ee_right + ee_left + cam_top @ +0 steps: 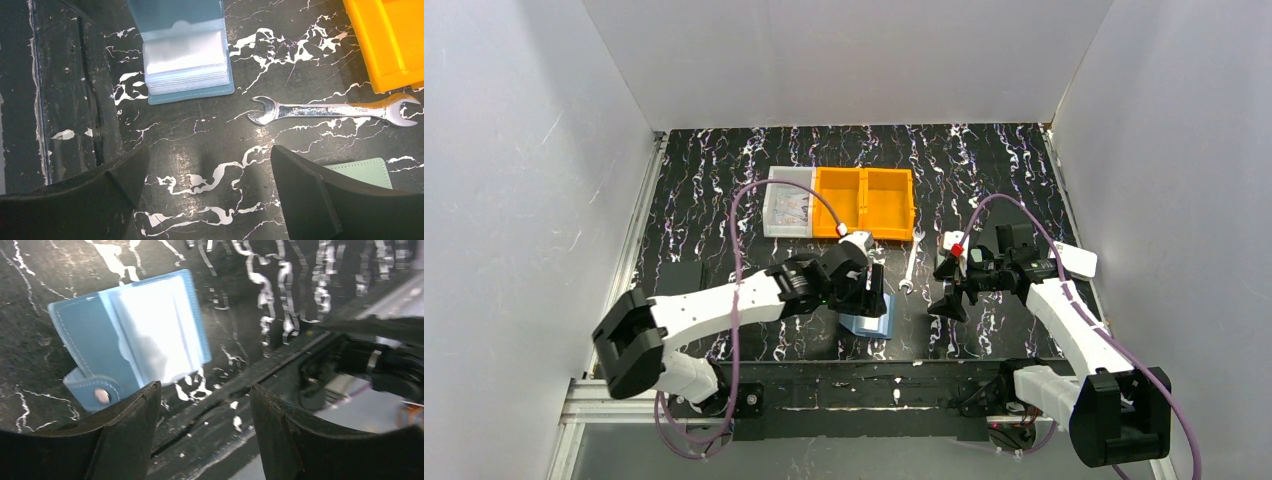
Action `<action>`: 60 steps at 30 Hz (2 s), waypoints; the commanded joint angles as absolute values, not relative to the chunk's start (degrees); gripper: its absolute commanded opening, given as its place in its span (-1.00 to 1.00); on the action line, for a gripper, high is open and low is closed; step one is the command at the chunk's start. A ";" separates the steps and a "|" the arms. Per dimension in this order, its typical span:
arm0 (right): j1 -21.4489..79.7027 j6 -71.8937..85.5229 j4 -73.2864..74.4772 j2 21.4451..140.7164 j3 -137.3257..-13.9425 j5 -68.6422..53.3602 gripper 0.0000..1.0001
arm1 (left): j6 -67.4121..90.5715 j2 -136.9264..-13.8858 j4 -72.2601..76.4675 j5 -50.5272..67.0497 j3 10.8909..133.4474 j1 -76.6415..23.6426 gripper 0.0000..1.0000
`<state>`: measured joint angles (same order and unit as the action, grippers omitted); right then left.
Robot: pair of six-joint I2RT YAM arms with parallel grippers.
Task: Take the credit cards out of the card holder
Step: Open the card holder at the center of the board.
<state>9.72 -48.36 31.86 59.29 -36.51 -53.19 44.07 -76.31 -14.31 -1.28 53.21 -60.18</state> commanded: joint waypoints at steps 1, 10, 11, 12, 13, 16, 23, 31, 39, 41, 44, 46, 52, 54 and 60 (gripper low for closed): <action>9.40 -49.56 32.86 58.48 -37.81 -53.61 1.00 | 41.74 -82.18 -21.86 -8.85 59.28 -60.29 0.27; 9.32 -49.98 33.30 58.67 -38.05 -53.44 1.00 | 40.95 -91.69 -24.42 -10.13 63.14 -60.29 0.29; 9.32 -49.96 33.31 58.71 -38.08 -53.44 1.00 | 41.12 -92.49 -24.41 -9.55 63.29 -60.30 0.29; 9.32 -50.00 33.38 58.75 -38.08 -53.44 1.00 | 41.17 -93.19 -24.39 -9.05 63.41 -60.29 0.30; 9.32 -50.02 33.40 58.79 -38.06 -53.44 1.00 | 41.39 -93.69 -24.24 -8.62 63.53 -60.29 0.30; 9.32 -50.07 33.40 58.88 -38.06 -53.35 1.00 | 41.69 -94.25 -23.06 -7.50 62.74 -60.28 0.31; 9.32 -50.17 33.44 59.23 -38.06 -53.44 1.00 | 42.18 -95.70 -22.24 -7.78 61.47 -60.29 0.30; 9.32 -50.14 33.56 59.33 -38.06 -53.47 1.00 | 43.26 -98.47 -23.09 -9.27 61.43 -60.29 0.16; 9.32 -50.36 33.83 59.33 -38.19 -53.66 1.00 | 44.08 -98.32 -24.33 -10.11 61.18 -60.29 -0.10; 9.32 -50.43 33.94 59.32 -38.23 -53.70 1.00 | 44.62 -97.15 -24.22 -10.48 60.62 -60.29 -0.15; 9.32 -50.57 34.08 59.33 -38.23 -53.85 1.00 | 45.57 -94.66 -23.47 -10.67 58.93 -60.16 -0.17; 9.32 -50.79 34.32 59.41 -38.31 -54.02 1.00 | 46.35 -92.89 -22.82 -10.30 57.65 -59.87 -0.16; 9.32 -51.53 35.48 60.21 -38.57 -55.20 1.00 | 48.07 -88.78 -21.58 -9.50 53.71 -57.94 -0.16; 9.32 -51.76 35.92 60.65 -38.84 -55.66 1.00 | 48.20 -88.08 -21.81 -9.69 52.89 -57.24 -0.16; 9.32 -53.27 38.02 62.15 -39.62 -56.80 1.00 | 48.09 -85.08 -23.18 -11.36 51.33 -55.24 -0.15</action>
